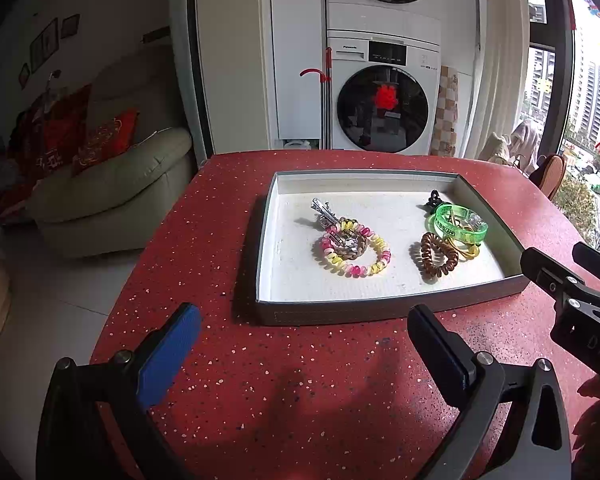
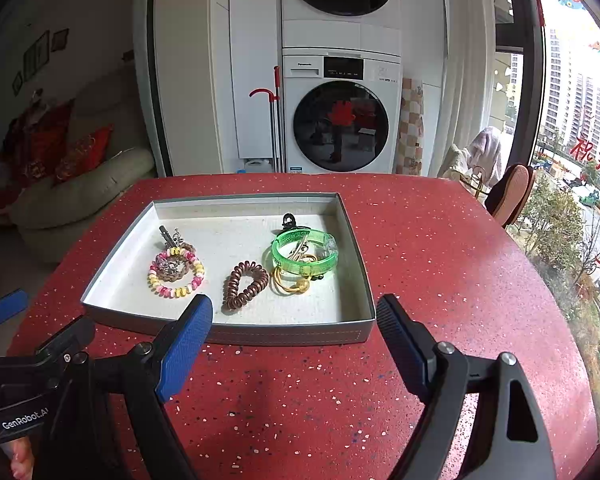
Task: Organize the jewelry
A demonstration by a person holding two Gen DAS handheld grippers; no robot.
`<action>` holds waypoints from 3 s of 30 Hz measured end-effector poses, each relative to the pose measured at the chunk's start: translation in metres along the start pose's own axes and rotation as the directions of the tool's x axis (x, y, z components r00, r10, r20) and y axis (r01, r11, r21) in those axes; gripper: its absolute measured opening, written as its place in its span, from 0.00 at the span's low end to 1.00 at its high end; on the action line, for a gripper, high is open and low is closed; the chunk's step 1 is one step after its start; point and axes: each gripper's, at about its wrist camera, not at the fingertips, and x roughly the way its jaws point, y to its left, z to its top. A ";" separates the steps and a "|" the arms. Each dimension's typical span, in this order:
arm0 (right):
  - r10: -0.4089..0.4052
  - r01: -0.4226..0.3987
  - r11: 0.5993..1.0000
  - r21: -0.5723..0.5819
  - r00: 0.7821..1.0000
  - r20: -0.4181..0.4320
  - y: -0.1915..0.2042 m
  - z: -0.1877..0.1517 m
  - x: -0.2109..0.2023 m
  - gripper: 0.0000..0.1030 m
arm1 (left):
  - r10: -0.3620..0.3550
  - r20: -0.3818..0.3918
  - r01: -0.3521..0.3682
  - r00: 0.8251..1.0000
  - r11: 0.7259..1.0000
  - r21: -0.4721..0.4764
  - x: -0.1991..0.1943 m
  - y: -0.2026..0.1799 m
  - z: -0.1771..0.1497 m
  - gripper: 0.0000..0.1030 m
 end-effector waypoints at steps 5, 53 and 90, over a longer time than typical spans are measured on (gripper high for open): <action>-0.001 0.001 1.000 0.000 1.000 0.001 0.000 0.000 0.000 0.84 | 0.003 -0.001 -0.003 1.000 1.000 -0.001 0.000 0.000 0.000 1.00; 0.007 -0.007 1.000 -0.003 1.000 -0.003 0.001 0.000 0.000 0.84 | 0.003 -0.007 -0.003 1.000 1.000 -0.006 0.000 -0.001 -0.001 1.00; 0.008 -0.008 1.000 -0.002 1.000 -0.004 0.002 -0.001 0.000 0.84 | 0.018 -0.018 -0.018 1.000 1.000 -0.004 0.003 -0.001 -0.005 1.00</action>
